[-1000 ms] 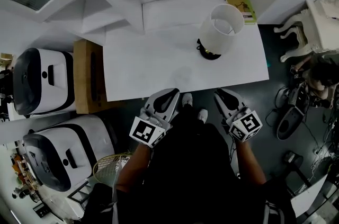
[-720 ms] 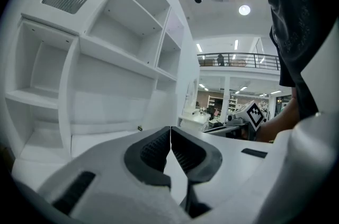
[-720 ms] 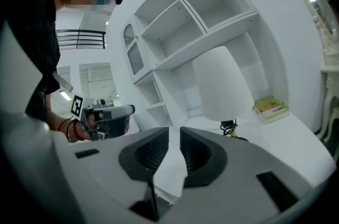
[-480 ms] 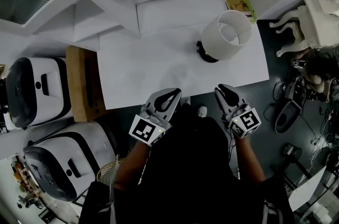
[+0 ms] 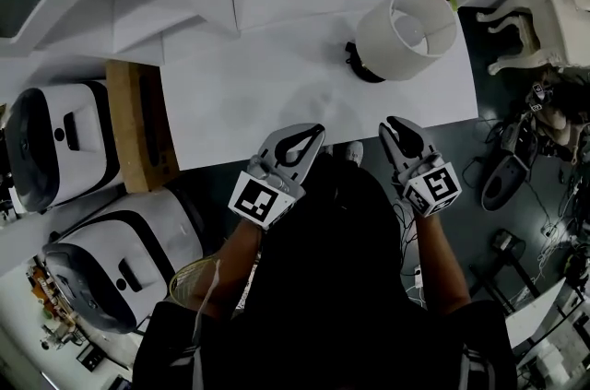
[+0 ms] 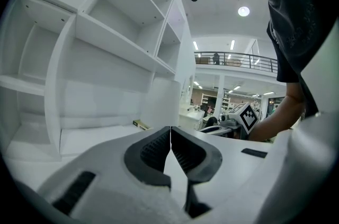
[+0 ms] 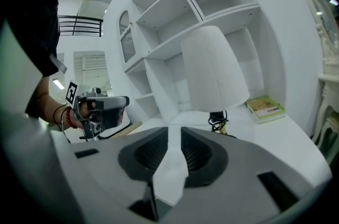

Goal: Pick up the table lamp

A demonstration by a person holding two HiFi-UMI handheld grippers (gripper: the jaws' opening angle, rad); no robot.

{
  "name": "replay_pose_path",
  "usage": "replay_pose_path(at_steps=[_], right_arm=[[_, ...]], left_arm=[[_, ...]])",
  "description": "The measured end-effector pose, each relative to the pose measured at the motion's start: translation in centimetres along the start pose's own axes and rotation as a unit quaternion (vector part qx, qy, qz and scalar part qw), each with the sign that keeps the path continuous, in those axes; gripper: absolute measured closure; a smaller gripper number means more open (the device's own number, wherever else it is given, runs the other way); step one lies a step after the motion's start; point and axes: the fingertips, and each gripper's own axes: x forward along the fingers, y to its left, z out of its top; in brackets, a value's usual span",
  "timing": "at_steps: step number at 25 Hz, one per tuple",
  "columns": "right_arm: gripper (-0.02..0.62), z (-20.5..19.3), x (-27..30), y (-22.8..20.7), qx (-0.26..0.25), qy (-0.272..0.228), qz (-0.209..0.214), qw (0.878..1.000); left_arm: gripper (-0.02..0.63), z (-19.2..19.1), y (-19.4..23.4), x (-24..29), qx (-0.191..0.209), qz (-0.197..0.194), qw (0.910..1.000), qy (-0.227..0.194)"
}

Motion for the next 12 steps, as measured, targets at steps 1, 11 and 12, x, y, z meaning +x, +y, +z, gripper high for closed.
replay_pose_path(at_steps=[1,11,12], right_arm=[[0.535,-0.3,0.1,-0.2,-0.002,0.003,0.0,1.0],[0.534,-3.6,0.7,-3.2,-0.02,0.02,-0.013,1.0],[0.534,-3.9,0.7,-3.5,-0.02,0.022,-0.014,0.999]], left_arm=[[0.588,-0.3,0.1,0.3,-0.001,0.002,1.0,0.001],[0.588,-3.7,0.0,2.3,0.022,0.014,0.9996,0.009],[0.588,-4.0,0.0,2.5,0.025,0.018,0.9994,0.012]])
